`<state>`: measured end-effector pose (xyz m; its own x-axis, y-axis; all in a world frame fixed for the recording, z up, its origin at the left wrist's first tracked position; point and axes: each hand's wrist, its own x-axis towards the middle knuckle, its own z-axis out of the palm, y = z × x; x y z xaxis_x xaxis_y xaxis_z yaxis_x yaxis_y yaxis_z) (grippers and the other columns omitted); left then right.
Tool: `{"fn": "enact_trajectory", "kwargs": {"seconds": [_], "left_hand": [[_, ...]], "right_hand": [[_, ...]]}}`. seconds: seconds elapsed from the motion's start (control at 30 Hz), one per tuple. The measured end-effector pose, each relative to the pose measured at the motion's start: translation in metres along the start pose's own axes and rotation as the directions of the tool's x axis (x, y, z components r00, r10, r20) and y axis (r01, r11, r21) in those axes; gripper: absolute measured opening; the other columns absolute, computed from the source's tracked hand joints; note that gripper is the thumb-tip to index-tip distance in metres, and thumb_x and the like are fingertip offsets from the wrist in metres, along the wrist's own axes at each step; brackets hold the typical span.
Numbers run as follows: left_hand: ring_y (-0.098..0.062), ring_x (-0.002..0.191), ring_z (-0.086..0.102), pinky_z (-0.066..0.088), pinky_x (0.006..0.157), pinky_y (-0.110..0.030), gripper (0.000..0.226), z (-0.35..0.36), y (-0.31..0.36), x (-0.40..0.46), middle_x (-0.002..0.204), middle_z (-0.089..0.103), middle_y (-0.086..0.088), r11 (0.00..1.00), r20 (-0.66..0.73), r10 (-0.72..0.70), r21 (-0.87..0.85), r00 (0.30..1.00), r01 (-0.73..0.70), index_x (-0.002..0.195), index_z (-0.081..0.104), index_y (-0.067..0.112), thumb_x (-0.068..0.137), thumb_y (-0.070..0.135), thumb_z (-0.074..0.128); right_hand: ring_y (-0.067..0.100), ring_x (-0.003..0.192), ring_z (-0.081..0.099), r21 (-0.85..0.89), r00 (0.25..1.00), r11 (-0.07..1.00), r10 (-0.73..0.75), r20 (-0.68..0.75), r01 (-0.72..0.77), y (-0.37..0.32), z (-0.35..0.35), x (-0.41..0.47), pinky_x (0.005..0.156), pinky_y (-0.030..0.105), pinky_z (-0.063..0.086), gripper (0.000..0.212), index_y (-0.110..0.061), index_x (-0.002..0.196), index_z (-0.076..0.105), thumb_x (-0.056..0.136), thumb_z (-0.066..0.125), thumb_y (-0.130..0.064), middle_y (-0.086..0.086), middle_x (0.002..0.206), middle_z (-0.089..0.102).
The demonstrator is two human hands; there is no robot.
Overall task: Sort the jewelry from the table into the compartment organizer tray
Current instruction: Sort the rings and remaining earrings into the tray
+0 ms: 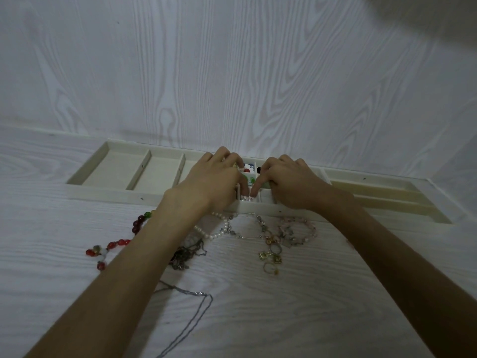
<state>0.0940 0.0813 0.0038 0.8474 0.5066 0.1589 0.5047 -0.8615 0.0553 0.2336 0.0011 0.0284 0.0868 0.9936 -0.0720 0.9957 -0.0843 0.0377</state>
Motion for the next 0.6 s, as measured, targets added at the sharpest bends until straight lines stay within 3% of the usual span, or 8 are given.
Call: {"fn": "enact_trajectory", "kwargs": {"seconds": [0.17,0.33,0.43,0.53,0.6], "left_hand": [[-0.016,0.132,0.022,0.022,0.100,-0.031,0.038,-0.019,-0.008,-0.004,0.142,0.036,0.009,0.998,-0.064,-0.041,-0.057,0.997,0.038,0.116,0.062,0.037,0.089,0.012,0.051],[-0.018,0.130,0.027,0.026,0.101,-0.036,0.031,-0.048,-0.007,-0.015,0.139,0.043,0.007,0.988,-0.154,-0.063,-0.150,0.986,0.040,0.116,0.064,0.034,0.092,0.017,0.051],[-0.016,0.124,0.034,0.030,0.098,-0.035,0.028,-0.053,0.005,-0.027,0.132,0.050,0.008,0.977,-0.212,-0.068,-0.211,0.975,0.022,0.112,0.065,0.033,0.093,0.018,0.051],[-0.015,0.118,0.043,0.037,0.093,-0.034,0.027,-0.044,0.022,-0.045,0.129,0.055,0.008,0.966,-0.174,-0.067,-0.258,0.982,0.020,0.112,0.065,0.032,0.093,0.018,0.051],[-0.014,0.115,0.047,0.038,0.086,-0.030,0.029,-0.031,0.034,-0.058,0.124,0.058,0.007,0.960,-0.115,-0.076,-0.278,0.990,0.041,0.112,0.065,0.033,0.092,0.016,0.052]], "right_hand": [[0.018,0.111,0.044,0.111,0.991,0.993,0.042,-0.126,-0.028,0.013,-0.017,-0.019,0.094,0.038,0.030,0.049,-0.037,0.099,0.069,0.090,0.040,0.001,-0.002,0.120,0.056],[0.017,0.099,0.052,0.287,0.969,0.958,0.055,-0.241,0.017,0.022,-0.010,-0.065,0.091,0.042,0.041,0.027,-0.035,0.093,0.070,0.091,0.055,-0.013,-0.007,0.101,0.062],[0.008,0.091,0.050,0.353,0.975,0.935,0.044,-0.219,0.037,0.023,0.006,-0.088,0.081,0.029,0.040,0.020,-0.032,0.096,0.070,0.088,0.061,-0.016,-0.008,0.099,0.065],[-0.006,0.081,0.049,0.407,0.977,0.913,0.057,-0.206,0.032,0.023,0.024,-0.097,0.071,0.011,0.035,0.019,-0.030,0.099,0.071,0.088,0.063,-0.017,-0.013,0.098,0.065],[-0.008,0.080,0.051,0.477,0.978,0.878,0.061,-0.200,0.043,0.022,0.036,-0.099,0.069,0.008,0.036,0.019,-0.027,0.099,0.072,0.087,0.064,-0.015,-0.014,0.095,0.065]]}}
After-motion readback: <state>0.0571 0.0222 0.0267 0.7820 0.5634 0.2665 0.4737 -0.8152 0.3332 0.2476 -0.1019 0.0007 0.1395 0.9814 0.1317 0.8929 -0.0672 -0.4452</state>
